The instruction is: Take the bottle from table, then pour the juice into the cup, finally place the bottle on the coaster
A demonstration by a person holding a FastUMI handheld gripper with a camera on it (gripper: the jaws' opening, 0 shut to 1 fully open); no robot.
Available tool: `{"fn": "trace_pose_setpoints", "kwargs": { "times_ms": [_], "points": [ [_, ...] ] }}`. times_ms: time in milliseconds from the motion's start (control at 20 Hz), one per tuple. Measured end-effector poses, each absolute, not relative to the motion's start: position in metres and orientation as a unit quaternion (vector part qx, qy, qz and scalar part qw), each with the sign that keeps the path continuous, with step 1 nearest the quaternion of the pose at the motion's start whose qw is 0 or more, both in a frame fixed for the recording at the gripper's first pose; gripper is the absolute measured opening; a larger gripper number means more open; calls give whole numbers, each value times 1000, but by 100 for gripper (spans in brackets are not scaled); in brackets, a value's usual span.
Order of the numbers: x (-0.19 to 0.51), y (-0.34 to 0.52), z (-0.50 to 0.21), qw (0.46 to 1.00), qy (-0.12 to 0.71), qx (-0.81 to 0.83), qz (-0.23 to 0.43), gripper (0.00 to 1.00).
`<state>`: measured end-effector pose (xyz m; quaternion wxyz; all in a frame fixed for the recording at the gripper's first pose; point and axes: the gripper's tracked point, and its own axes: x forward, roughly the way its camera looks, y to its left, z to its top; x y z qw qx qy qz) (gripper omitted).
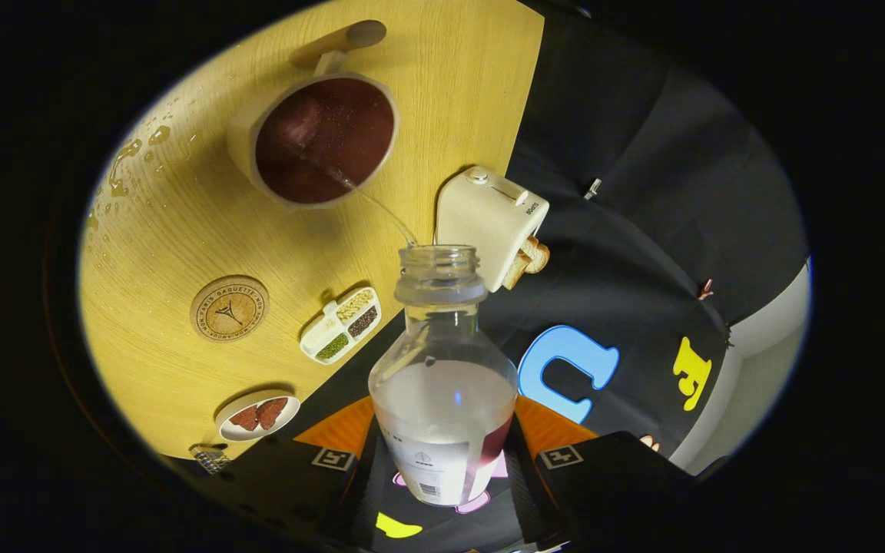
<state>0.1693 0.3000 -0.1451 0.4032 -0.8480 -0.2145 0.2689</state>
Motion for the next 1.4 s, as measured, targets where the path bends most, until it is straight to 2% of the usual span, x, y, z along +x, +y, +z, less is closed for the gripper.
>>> {"fn": "trace_pose_setpoints", "kwargs": {
  "times_ms": [1250, 1400],
  "points": [
    [158, 299, -151, 391, -234, -844, 283, 71],
    [154, 309, -151, 362, -264, -848, 282, 71]
  ]
}}
